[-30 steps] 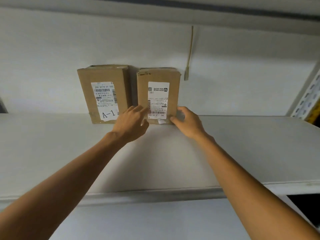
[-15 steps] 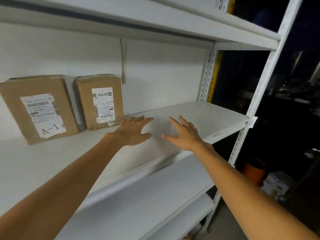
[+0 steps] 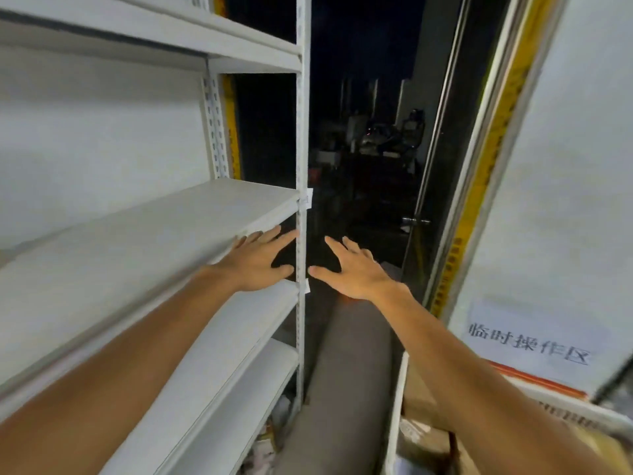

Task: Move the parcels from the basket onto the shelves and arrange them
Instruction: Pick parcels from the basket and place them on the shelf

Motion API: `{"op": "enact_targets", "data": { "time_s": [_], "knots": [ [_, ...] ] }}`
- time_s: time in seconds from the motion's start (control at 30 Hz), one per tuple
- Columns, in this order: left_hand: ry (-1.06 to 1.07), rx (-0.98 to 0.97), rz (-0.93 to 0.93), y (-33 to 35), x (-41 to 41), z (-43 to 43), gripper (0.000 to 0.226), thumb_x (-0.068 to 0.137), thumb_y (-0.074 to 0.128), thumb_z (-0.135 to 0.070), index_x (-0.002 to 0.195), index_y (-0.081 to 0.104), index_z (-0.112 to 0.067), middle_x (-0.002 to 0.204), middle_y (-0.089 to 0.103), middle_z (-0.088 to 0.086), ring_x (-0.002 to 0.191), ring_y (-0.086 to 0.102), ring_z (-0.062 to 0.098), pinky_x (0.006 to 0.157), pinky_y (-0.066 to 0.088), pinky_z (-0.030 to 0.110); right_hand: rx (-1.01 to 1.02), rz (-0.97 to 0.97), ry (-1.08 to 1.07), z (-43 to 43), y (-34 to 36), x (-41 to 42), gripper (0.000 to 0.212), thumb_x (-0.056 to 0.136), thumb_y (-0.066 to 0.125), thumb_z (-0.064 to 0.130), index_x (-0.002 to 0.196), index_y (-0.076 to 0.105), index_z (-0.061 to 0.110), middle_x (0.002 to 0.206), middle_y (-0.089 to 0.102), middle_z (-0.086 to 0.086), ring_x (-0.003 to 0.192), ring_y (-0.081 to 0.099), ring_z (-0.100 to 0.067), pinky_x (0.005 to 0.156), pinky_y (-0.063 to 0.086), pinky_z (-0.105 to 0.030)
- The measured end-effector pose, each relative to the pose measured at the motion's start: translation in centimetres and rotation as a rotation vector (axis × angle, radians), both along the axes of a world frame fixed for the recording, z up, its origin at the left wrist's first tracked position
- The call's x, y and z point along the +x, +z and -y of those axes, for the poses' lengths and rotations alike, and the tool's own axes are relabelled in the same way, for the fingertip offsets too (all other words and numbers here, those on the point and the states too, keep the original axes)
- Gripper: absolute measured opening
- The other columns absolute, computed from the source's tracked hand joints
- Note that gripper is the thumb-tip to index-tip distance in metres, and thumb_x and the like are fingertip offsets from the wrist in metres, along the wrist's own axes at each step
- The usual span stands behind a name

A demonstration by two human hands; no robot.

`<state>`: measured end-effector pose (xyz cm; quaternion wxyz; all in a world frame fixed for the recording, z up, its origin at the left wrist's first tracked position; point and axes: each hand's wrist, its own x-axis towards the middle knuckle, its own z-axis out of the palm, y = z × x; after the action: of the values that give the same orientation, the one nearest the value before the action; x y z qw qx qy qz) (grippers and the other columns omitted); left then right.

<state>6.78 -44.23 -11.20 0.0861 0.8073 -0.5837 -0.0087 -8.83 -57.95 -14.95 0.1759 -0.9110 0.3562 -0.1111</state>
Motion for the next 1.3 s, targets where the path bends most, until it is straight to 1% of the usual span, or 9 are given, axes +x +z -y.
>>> {"op": "enact_targets", "data": {
  "time_s": [0.17,0.37,0.6,0.7,0.77,0.9,1.03,1.13,1.3],
  "knots": [
    [-0.198,-0.005,-0.324,-3.4,-7.9,6.7,0.066,0.096,0.053,-0.035,0.149,0.015,-0.045,0.159,0.021,-0.005,0.145,0.022,0.017,0.116,0.027,0.043,0.128,0.083,-0.104,4.8,-4.2,-10.4,0.082,0.089,0.046,0.068,0.154,0.017,0.03,0.16,0.021,-0.006,0.148,0.017,-0.033,0.118,0.021,-0.05],
    [-0.34,0.085,-0.348,-10.3,-17.7,12.8,0.066,0.095,0.055,-0.031,0.151,0.02,-0.037,0.158,0.023,-0.006,0.144,0.024,0.015,0.113,0.024,0.033,0.272,0.123,-0.294,7.2,-10.1,-21.5,0.079,0.09,0.049,0.064,0.154,0.02,0.029,0.159,0.025,-0.006,0.143,0.029,-0.033,0.114,0.032,-0.05],
    [-0.472,0.242,-0.378,-17.4,-25.0,19.3,0.065,0.095,0.056,-0.026,0.151,0.023,-0.028,0.156,0.028,0.004,0.143,0.027,0.023,0.114,0.026,0.038,0.417,0.163,-0.44,8.1,-16.3,-30.8,0.077,0.091,0.057,0.053,0.154,0.025,0.02,0.158,0.028,-0.006,0.142,0.032,-0.03,0.113,0.033,-0.05],
    [-0.531,0.239,-0.492,-20.5,-27.9,21.8,0.06,0.094,0.058,-0.023,0.148,0.033,-0.022,0.149,0.039,0.002,0.137,0.036,0.022,0.11,0.033,0.028,0.49,0.258,-0.511,8.4,-18.4,-33.4,0.071,0.092,0.06,0.044,0.151,0.032,0.014,0.153,0.037,-0.009,0.14,0.035,-0.028,0.113,0.034,-0.048],
    [-0.584,0.256,-0.594,-22.5,-29.5,23.2,0.051,0.093,0.059,-0.018,0.14,0.042,-0.026,0.135,0.047,-0.006,0.13,0.044,0.02,0.099,0.037,0.014,0.511,0.303,-0.578,8.8,-19.7,-34.8,0.065,0.094,0.06,0.039,0.148,0.037,0.011,0.151,0.041,-0.01,0.14,0.036,-0.026,0.113,0.034,-0.045],
    [-0.608,0.37,-0.65,-26.7,-31.8,26.4,0.061,0.093,0.057,-0.029,0.147,0.029,-0.036,0.138,0.045,-0.006,0.116,0.046,0.009,0.09,0.039,0.023,0.601,0.299,-0.731,9.8,-22.3,-37.7,0.068,0.093,0.06,0.042,0.15,0.032,0.016,0.156,0.032,-0.006,0.142,0.032,-0.025,0.111,0.032,-0.039],
    [-0.646,0.447,-0.713,-30.2,-33.9,29.0,0.061,0.093,0.056,-0.03,0.138,0.023,-0.056,0.128,0.041,-0.011,0.093,0.048,-0.002,0.078,0.04,0.016,0.647,0.25,-0.861,11.2,-25.0,-40.5,0.073,0.092,0.059,0.048,0.152,0.028,0.019,0.158,0.029,-0.007,0.143,0.03,-0.025,0.112,0.03,-0.04],
    [-0.599,0.508,-0.749,-32.5,-36.1,30.5,0.061,0.095,0.055,-0.029,0.147,0.026,-0.041,0.15,0.035,-0.005,0.132,0.042,0.015,0.108,0.034,0.033,0.713,0.236,-0.917,12.2,-26.5,-42.6,0.074,0.092,0.058,0.049,0.152,0.027,0.019,0.156,0.032,-0.009,0.141,0.034,-0.026,0.113,0.033,-0.044],
    [-0.599,0.598,-0.715,-36.7,-40.3,32.9,0.057,0.096,0.053,-0.033,0.148,0.029,-0.031,0.153,0.034,-0.002,0.139,0.033,0.019,0.103,0.028,0.027,0.787,0.269,-0.952,14.7,-29.7,-46.9,0.068,0.094,0.058,0.044,0.151,0.03,0.018,0.154,0.037,-0.008,0.135,0.039,-0.018,0.105,0.033,-0.031]
  ]
}}
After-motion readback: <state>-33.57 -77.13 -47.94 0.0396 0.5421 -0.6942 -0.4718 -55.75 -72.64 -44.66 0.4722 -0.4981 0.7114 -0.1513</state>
